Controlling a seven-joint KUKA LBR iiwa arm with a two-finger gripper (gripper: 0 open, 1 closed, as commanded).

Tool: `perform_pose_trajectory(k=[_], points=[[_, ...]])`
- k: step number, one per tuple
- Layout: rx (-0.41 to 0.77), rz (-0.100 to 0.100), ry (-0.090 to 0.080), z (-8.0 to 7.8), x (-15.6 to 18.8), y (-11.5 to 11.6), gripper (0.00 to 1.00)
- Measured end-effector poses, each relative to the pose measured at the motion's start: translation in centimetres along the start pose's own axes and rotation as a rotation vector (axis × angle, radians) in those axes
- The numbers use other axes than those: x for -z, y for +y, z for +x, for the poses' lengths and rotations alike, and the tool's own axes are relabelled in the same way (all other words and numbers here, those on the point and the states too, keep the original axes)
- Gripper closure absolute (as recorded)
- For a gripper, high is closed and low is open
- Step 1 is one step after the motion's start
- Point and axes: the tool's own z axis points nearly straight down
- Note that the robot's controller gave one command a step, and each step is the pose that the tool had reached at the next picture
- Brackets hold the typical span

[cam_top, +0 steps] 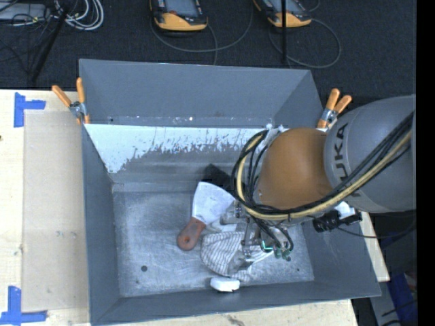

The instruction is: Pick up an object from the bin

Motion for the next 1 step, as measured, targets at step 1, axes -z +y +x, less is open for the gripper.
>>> perform_pose_trajectory(k=[1], points=[[-0.001,0.000,-0.007,-0.19,0.34,-0.01,0.00]])
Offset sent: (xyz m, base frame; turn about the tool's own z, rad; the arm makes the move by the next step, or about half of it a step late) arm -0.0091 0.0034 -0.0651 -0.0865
